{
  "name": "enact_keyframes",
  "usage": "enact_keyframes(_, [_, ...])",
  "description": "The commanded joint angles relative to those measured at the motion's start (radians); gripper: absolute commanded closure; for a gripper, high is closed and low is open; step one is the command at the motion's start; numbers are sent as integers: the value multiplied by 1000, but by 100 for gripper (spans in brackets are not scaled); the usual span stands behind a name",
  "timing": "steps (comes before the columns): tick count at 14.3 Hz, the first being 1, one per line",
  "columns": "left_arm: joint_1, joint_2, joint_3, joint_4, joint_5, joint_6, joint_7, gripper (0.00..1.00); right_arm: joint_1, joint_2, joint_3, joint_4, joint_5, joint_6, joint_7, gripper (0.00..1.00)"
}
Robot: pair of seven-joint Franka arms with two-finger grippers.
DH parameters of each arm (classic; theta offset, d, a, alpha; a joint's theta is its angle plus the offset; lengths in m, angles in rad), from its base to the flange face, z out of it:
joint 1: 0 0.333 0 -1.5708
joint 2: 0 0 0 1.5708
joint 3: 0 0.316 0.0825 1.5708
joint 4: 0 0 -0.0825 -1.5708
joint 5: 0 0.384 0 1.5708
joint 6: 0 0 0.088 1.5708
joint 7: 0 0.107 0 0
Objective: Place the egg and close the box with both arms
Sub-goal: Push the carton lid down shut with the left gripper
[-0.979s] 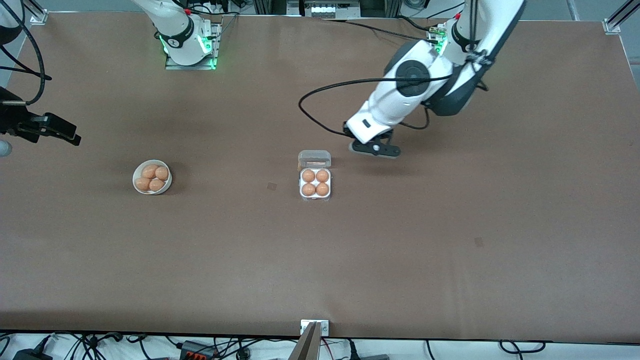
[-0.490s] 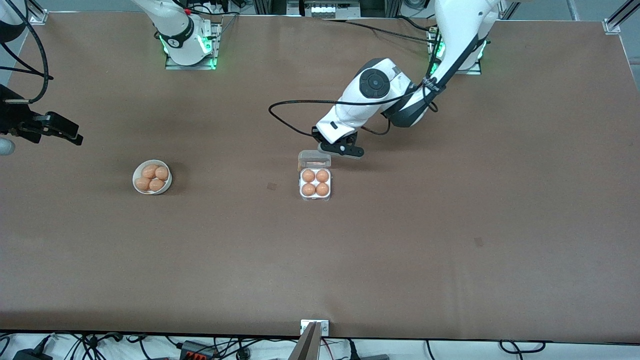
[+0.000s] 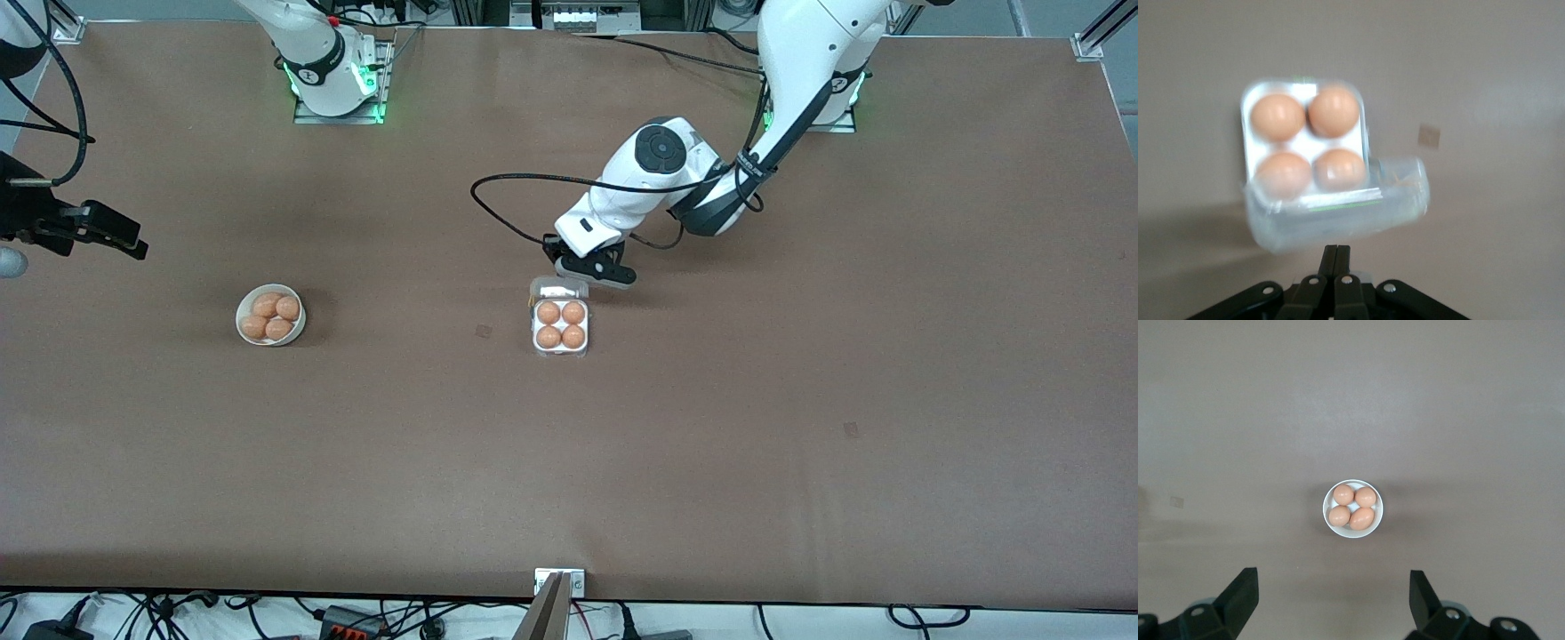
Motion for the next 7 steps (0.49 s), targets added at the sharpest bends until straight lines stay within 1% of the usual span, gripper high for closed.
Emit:
enact_keyframes(1, [-7, 41, 49, 100, 123, 17, -15, 99, -11, -6, 4, -3, -9, 4, -13, 0])
enact_keyframes(3, [-3, 45, 49, 111, 125, 17, -17, 99, -38, -6, 9, -3, -9, 4, -14, 0])
enact_keyframes(6, [7, 14, 46, 87, 125, -9, -21, 99, -67, -7, 45, -3, -5, 1, -14, 0])
enact_keyframes(7, [8, -12, 43, 85, 125, -76, -21, 99, -76, -7, 59, -3, -7, -1, -14, 0])
